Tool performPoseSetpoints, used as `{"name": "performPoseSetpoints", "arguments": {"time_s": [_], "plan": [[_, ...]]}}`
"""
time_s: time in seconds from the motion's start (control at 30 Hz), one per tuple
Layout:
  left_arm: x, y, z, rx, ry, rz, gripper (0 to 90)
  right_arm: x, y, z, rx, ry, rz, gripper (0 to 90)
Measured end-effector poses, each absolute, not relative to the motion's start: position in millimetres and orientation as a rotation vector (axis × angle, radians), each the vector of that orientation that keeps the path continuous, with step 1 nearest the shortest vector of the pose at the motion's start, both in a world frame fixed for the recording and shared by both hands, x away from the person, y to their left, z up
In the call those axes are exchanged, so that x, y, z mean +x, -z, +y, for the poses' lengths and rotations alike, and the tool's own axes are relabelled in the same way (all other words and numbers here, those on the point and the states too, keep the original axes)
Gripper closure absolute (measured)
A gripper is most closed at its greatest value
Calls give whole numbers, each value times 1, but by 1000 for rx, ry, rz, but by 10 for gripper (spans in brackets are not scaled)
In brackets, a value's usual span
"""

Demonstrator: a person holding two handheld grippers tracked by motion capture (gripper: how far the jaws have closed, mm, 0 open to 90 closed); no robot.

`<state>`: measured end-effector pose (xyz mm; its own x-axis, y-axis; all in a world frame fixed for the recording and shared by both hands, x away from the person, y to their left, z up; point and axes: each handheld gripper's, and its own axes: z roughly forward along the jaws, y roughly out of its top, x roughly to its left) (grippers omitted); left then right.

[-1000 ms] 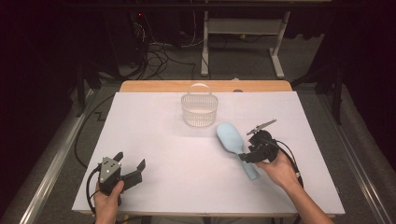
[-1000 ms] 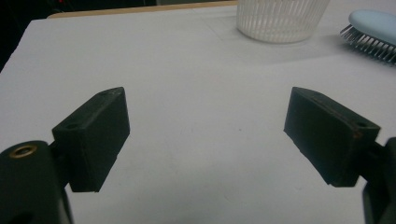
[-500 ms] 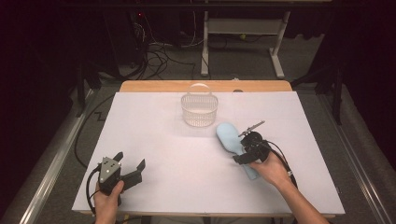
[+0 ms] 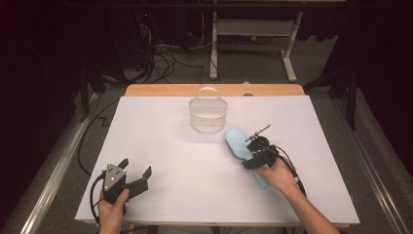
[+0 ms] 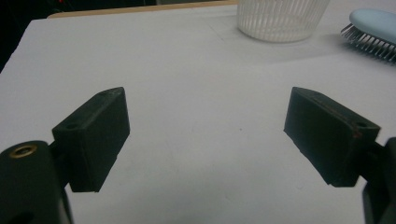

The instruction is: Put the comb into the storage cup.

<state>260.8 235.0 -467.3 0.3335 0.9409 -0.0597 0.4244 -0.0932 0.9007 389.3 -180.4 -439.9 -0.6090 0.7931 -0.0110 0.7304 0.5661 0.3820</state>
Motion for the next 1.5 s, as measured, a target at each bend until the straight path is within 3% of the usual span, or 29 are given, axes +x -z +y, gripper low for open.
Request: {"name": "performPoseSetpoints", "arguments": {"time_s": [0.6,1.5], "plan": [[261,467,235,1687,-710,1235,150,394,438,-179,1283,-477,2615,673],[261,467,235,1695,-710,1232,150,381,426,-187,1194,-606,2560,702]]}}
